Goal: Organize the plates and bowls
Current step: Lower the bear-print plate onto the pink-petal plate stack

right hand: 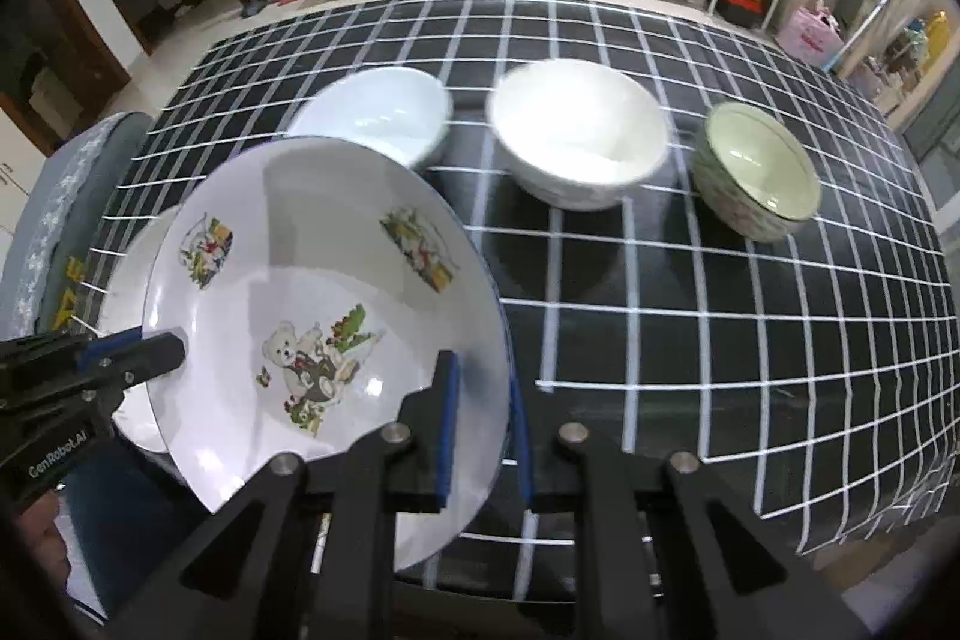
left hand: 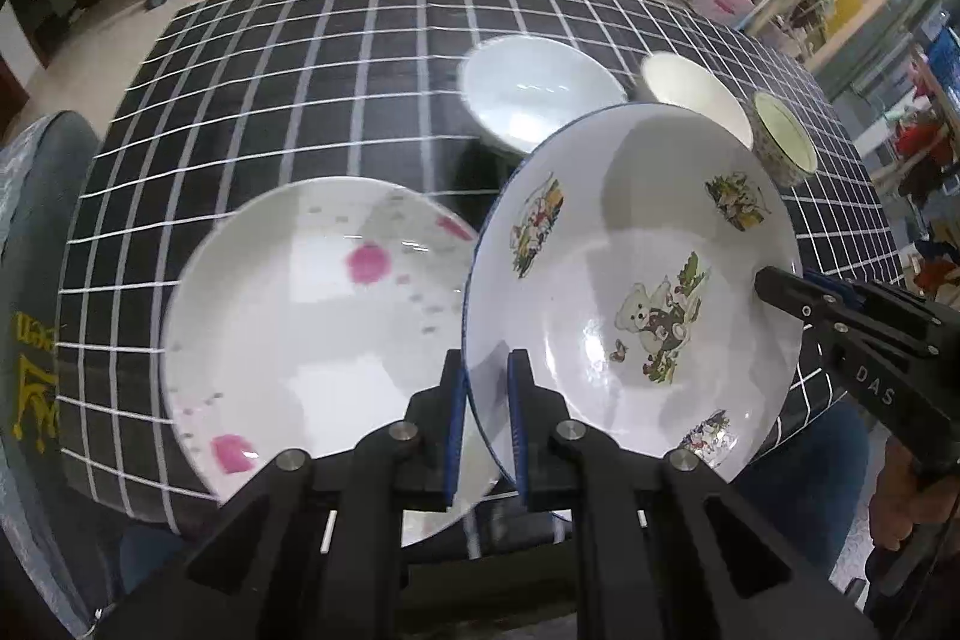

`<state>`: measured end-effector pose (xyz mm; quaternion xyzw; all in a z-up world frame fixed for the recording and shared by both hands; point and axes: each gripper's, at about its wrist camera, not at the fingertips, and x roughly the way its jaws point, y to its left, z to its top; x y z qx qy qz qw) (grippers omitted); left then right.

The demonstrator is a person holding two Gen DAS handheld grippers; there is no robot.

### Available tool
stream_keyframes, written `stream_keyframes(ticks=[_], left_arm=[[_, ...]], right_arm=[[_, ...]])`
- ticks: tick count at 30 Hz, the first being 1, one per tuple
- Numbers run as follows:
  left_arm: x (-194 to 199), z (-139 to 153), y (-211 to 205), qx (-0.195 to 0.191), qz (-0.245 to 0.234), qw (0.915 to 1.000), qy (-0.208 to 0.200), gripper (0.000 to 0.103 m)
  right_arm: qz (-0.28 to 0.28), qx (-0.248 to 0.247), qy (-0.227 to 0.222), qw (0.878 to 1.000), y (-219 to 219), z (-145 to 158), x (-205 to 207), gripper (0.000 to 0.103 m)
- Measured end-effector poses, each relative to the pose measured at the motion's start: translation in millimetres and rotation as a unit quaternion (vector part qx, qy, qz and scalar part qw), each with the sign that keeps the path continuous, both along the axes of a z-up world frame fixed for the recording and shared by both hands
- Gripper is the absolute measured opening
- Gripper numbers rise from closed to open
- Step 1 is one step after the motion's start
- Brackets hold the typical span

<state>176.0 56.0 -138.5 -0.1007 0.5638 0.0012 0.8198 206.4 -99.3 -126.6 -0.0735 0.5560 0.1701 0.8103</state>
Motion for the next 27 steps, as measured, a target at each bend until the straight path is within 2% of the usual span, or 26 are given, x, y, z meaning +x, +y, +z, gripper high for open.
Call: stream_keyframes(ticks=[7,13,27], left_arm=[[-21.3,10.0,42.8,0.011,0.033,0.9994,-0.008,0.012],[-34.1,8.7,72.8,0.019,0.059,0.9980,-0.006,0.012],[-48.8,-16.4,112.7,0.015,0.096,0.9951,0.020,0.012]], right_arm=[[0.038,-0.001,0.001,0.999,43.1,-0.7,-7.2,0.020],[0.059,0.001,0.022,0.998,74.1,-13.3,-13.8,0.020],[0.099,-0.027,0.026,0.994,124.9,-27.7,-18.5,0.020]])
